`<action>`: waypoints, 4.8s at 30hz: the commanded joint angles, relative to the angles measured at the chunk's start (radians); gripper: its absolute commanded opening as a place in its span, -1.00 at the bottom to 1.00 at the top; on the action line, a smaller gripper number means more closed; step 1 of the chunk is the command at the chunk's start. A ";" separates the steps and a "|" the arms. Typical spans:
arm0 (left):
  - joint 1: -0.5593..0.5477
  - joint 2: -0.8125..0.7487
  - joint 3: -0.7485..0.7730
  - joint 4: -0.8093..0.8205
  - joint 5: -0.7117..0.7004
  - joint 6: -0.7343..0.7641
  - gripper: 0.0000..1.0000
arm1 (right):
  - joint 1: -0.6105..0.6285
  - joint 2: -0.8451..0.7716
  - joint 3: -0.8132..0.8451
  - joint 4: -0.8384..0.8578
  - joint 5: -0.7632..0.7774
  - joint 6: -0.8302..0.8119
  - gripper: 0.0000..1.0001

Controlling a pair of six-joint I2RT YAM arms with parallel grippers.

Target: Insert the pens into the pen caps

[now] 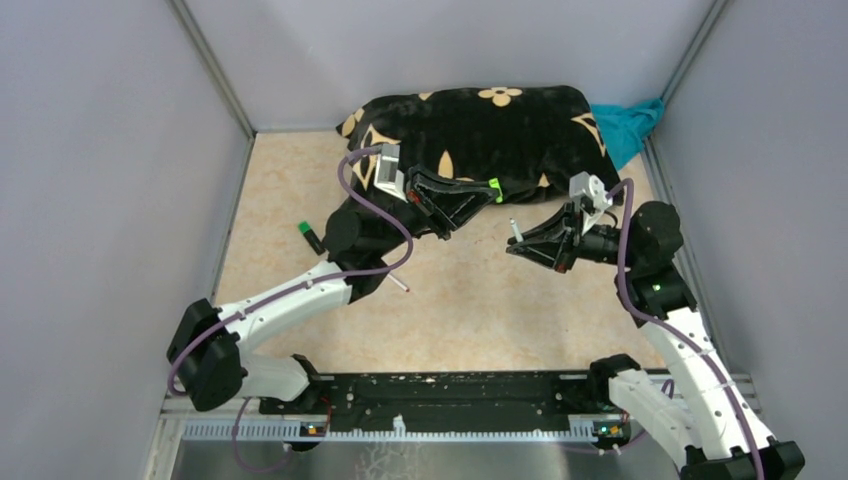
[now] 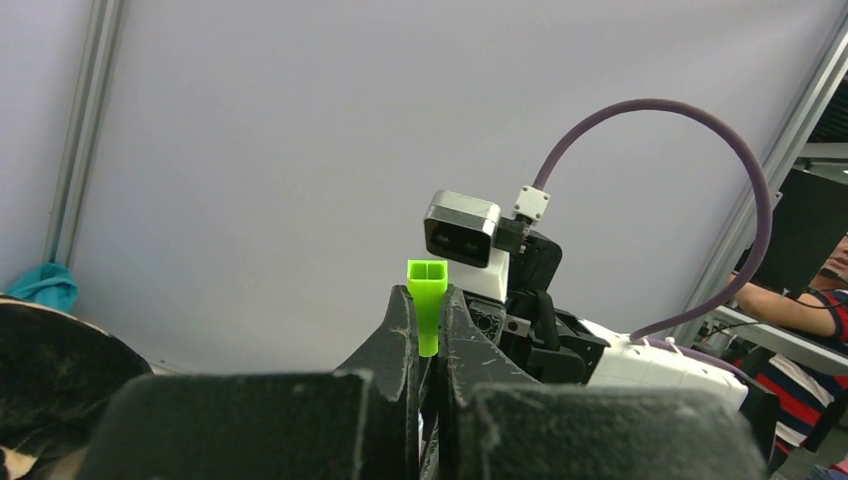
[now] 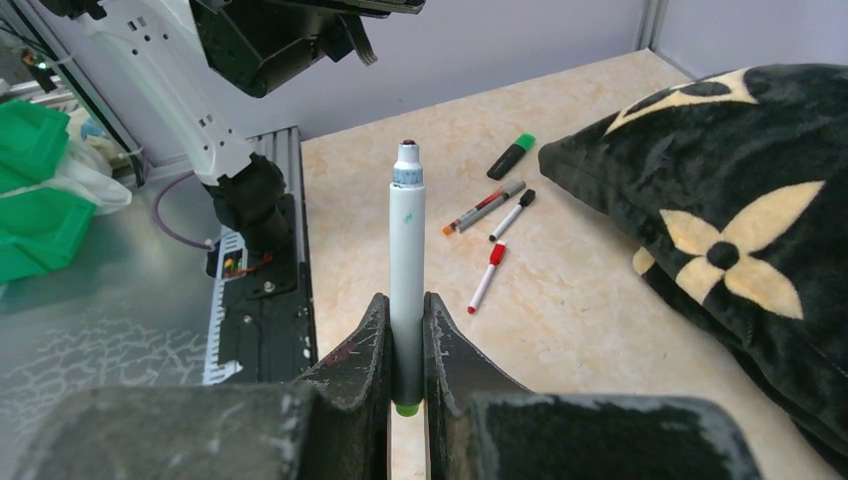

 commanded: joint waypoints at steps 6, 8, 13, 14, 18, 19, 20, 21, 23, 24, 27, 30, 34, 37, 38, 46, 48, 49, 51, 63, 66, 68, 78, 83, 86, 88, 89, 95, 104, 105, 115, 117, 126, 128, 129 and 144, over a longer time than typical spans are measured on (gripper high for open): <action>0.002 0.058 0.003 0.067 -0.004 -0.080 -1.00 | 0.012 0.022 0.015 0.149 0.013 0.116 -1.00; 0.001 0.071 0.006 0.080 0.002 -0.093 -1.00 | 0.017 0.026 0.011 0.180 0.018 0.147 -1.00; 0.001 0.086 0.009 0.088 0.008 -0.105 -1.00 | 0.028 0.024 0.009 0.192 0.026 0.172 -1.00; 0.001 0.085 0.009 0.088 0.008 -0.105 -1.00 | 0.029 0.025 0.009 0.193 0.028 0.177 -1.00; 0.001 0.088 0.008 0.088 0.008 -0.106 -1.00 | 0.032 0.030 0.007 0.206 0.039 0.197 -1.00; 0.000 0.089 0.009 0.090 0.008 -0.106 -1.00 | 0.033 0.032 0.007 0.208 0.043 0.201 -1.00; 0.001 0.091 0.009 0.091 0.009 -0.106 -1.00 | 0.033 0.033 0.007 0.210 0.047 0.206 -1.00; 0.001 0.091 0.009 0.093 0.008 -0.107 -1.00 | 0.033 0.035 0.007 0.210 0.049 0.210 -1.00; 0.001 0.091 0.011 0.093 0.009 -0.106 -1.00 | 0.033 0.035 0.006 0.210 0.053 0.213 -1.00; 0.000 0.092 0.012 0.093 0.011 -0.106 -1.00 | 0.033 0.035 0.004 0.209 0.054 0.212 -1.00; 0.001 0.096 0.014 0.095 0.012 -0.109 -1.00 | 0.033 0.035 0.003 0.207 0.054 0.212 -1.00; 0.001 0.097 0.015 0.099 0.017 -0.113 -1.00 | 0.032 0.037 0.001 0.204 0.057 0.210 -1.00; 0.001 0.102 0.015 0.101 0.021 -0.122 -1.00 | 0.035 0.041 0.004 0.207 0.058 0.212 -1.00; 0.001 0.105 0.015 0.109 0.025 -0.132 -1.00 | 0.035 0.047 0.006 0.210 0.058 0.213 -1.00; 0.001 0.105 0.015 0.110 0.026 -0.136 -1.00 | 0.033 0.048 0.006 0.211 0.058 0.214 -1.00; 0.001 0.101 0.014 0.113 0.026 -0.138 -1.00 | 0.036 0.050 0.009 0.207 0.061 0.210 -1.00; 0.001 0.099 0.011 0.113 0.026 -0.138 -1.00 | 0.037 0.051 0.009 0.205 0.062 0.208 -1.00; 0.001 0.097 0.011 0.112 0.025 -0.138 -1.00 | 0.036 0.051 0.009 0.204 0.063 0.208 -1.00; 0.001 0.094 0.009 0.109 0.025 -0.137 -1.00 | 0.036 0.051 0.011 0.207 0.064 0.206 -1.00; 0.001 0.099 0.003 0.098 0.029 -0.147 -1.00 | 0.036 0.058 0.034 0.212 0.061 0.207 -1.00; 0.001 0.102 0.003 0.093 0.033 -0.152 -1.00 | 0.036 0.061 0.038 0.213 0.061 0.207 -1.00; 0.001 0.105 0.004 0.093 0.035 -0.159 -1.00 | 0.036 0.062 0.040 0.214 0.063 0.205 -1.00; 0.002 0.050 -0.016 0.016 -0.024 -0.103 -1.00 | 0.036 0.038 0.019 0.132 0.057 0.123 -1.00; 0.034 0.026 -0.010 -0.101 -0.051 -0.215 -1.00 | 0.036 0.022 0.011 0.114 0.036 0.104 -1.00; 0.095 0.036 0.033 -0.229 -0.025 -0.444 -1.00 | 0.036 0.022 0.010 0.118 0.028 0.112 -1.00; 0.122 0.043 0.054 -0.262 0.017 -0.516 -1.00 | 0.036 0.023 0.002 0.142 0.023 0.135 -1.00; 0.124 0.041 0.058 -0.263 0.022 -0.520 -1.00 | 0.036 0.022 -0.003 0.153 0.023 0.154 -1.00; 0.125 0.041 0.047 -0.226 0.036 -0.479 -1.00 | 0.042 0.030 -0.024 0.211 0.044 0.260 -1.00; 0.103 0.102 0.066 -0.119 0.111 -0.461 -1.00 | 0.068 0.061 -0.030 0.229 0.095 0.337 -1.00; 0.101 0.102 0.065 -0.114 0.109 -0.459 -1.00 | 0.070 0.065 -0.031 0.233 0.099 0.346 -1.00; 0.096 0.113 0.057 -0.071 0.102 -0.460 -1.00 | 0.071 0.082 -0.035 0.220 0.120 0.367 -1.00; 0.096 0.113 0.055 -0.073 0.103 -0.458 -1.00 | 0.071 0.084 -0.029 0.223 0.120 0.367 -1.00; 0.096 0.121 0.054 -0.070 0.106 -0.456 -1.00 | 0.072 0.092 -0.014 0.236 0.107 0.368 -1.00; 0.096 0.121 0.053 -0.071 0.107 -0.456 -1.00 | 0.071 0.093 -0.014 0.238 0.105 0.368 -1.00; 0.095 0.120 0.053 -0.071 0.107 -0.456 -1.00 | 0.071 0.094 -0.013 0.239 0.105 0.368 -1.00; 0.091 0.124 0.051 -0.073 0.113 -0.453 -1.00 | 0.071 0.095 0.002 0.253 0.106 0.373 -1.00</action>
